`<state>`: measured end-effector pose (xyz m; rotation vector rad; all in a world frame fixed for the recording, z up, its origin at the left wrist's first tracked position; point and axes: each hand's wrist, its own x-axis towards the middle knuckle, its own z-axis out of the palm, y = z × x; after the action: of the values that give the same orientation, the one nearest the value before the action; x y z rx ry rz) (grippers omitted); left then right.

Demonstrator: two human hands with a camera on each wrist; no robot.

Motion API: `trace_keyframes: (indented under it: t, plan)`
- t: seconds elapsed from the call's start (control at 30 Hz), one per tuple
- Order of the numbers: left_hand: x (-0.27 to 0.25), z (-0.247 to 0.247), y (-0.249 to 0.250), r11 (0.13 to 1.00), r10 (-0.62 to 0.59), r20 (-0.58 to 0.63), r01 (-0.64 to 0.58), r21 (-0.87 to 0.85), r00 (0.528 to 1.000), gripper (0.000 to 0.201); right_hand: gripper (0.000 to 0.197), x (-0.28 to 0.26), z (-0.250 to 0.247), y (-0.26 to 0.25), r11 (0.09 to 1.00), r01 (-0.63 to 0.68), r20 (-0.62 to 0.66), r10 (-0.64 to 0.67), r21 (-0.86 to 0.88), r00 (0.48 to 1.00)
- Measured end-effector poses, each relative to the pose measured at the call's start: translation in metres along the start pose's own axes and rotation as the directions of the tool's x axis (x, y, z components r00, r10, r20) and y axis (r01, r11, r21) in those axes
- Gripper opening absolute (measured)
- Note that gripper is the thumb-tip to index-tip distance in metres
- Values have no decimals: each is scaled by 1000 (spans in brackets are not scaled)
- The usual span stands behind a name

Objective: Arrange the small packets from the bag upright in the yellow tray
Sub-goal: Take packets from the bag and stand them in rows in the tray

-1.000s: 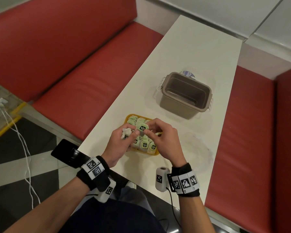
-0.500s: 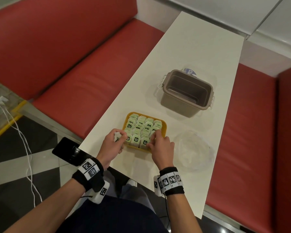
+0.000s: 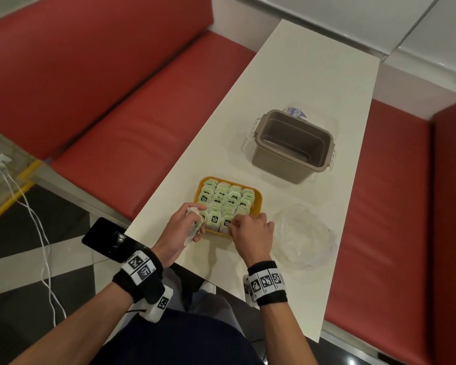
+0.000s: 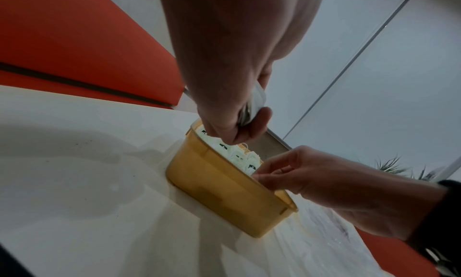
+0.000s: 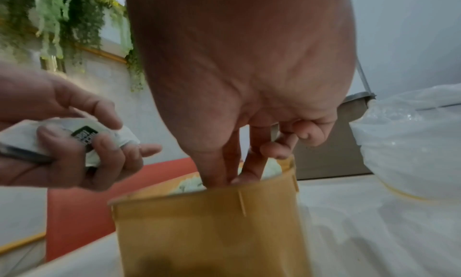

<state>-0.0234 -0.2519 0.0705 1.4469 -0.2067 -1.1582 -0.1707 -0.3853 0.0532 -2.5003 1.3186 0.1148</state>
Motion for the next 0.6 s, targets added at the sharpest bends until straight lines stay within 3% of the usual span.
trace_keyframes:
  t: [0.07,0.13,0.2,0.27,0.33,0.43,0.5,0.6]
  plan:
    - [-3,2,4,1000,-12,68,14,-18,998,38,23,-1,-3,0,998,6,-58,-2,70,998]
    - [-8,6,9,1000,-6,128,7,-4,992,40,20,-2,-11,0,964,67,-99,-43,259,994]
    - [-13,10,11,999,28,183,-33,22,983,36,16,-5,-27,-4,836,133,-132,-73,533,989]
    - [-16,13,12,994,69,231,-86,69,971,31,15,-10,-47,-11,725,127,-94,-86,677,992]
    - [-18,15,13,980,101,266,-141,138,959,27,16,-14,-59,-14,684,108,-29,-126,721,992]
    - [-18,18,12,959,104,290,-173,225,951,24,20,-15,-63,-13,703,119,56,-220,701,974]
    - [-19,18,12,954,104,301,-180,240,948,23,18,-15,-65,-11,675,128,51,-238,727,970]
    - [-19,18,14,958,117,303,-187,216,946,23,18,-14,-63,-6,585,105,-10,-163,805,987]
